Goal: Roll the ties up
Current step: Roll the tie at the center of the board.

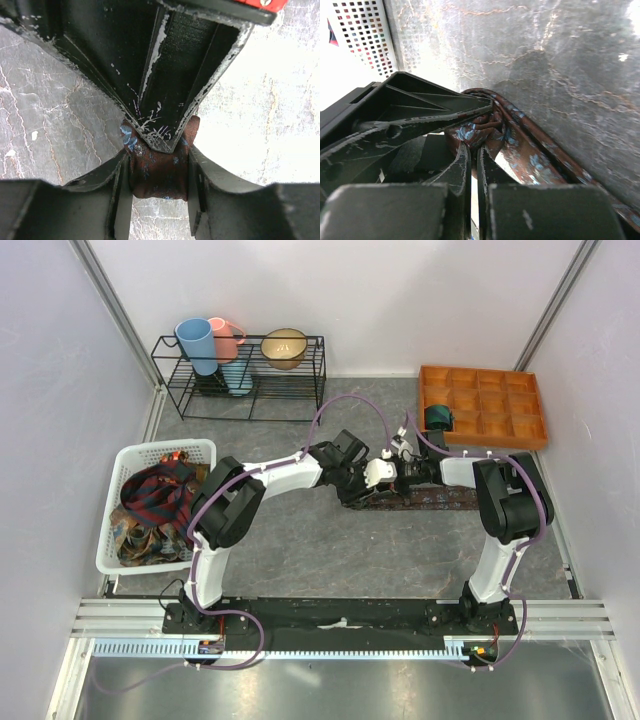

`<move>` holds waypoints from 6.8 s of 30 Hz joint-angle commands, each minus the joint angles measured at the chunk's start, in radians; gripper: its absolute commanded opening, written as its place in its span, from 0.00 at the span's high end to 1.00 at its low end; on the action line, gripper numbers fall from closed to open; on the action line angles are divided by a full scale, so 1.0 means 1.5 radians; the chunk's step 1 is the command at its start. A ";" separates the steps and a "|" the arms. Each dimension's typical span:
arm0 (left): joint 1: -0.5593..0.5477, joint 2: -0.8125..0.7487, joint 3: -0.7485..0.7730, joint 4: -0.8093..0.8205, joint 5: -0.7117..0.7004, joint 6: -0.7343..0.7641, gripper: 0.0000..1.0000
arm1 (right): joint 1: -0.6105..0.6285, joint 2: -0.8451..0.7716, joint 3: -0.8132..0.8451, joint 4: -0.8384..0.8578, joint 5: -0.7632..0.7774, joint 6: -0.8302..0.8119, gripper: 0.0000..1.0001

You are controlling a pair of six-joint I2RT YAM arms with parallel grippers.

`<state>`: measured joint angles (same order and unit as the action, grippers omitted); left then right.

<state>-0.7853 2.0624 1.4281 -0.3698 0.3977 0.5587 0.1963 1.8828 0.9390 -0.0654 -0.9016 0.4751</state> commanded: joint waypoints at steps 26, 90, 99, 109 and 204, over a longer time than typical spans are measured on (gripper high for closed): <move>0.046 -0.040 -0.108 0.286 0.157 -0.146 0.19 | -0.046 0.068 0.078 -0.227 0.264 -0.127 1.00; 0.008 0.017 0.028 -0.096 0.018 0.008 0.55 | -0.006 0.040 0.085 -0.251 0.113 -0.189 1.00; 0.020 -0.071 -0.052 0.091 0.058 -0.074 0.40 | -0.006 0.012 0.081 -0.315 0.250 -0.258 1.00; 0.033 -0.116 -0.149 0.232 0.135 -0.130 0.34 | 0.004 0.009 0.088 -0.351 0.336 -0.283 1.00; 0.023 -0.299 -0.292 0.399 0.078 -0.176 0.00 | 0.015 0.106 0.149 -0.352 0.228 -0.241 1.00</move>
<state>-0.7574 1.5513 0.9504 0.2295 0.4202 0.3248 0.2188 1.9827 1.1671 -0.5777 -0.8127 0.2039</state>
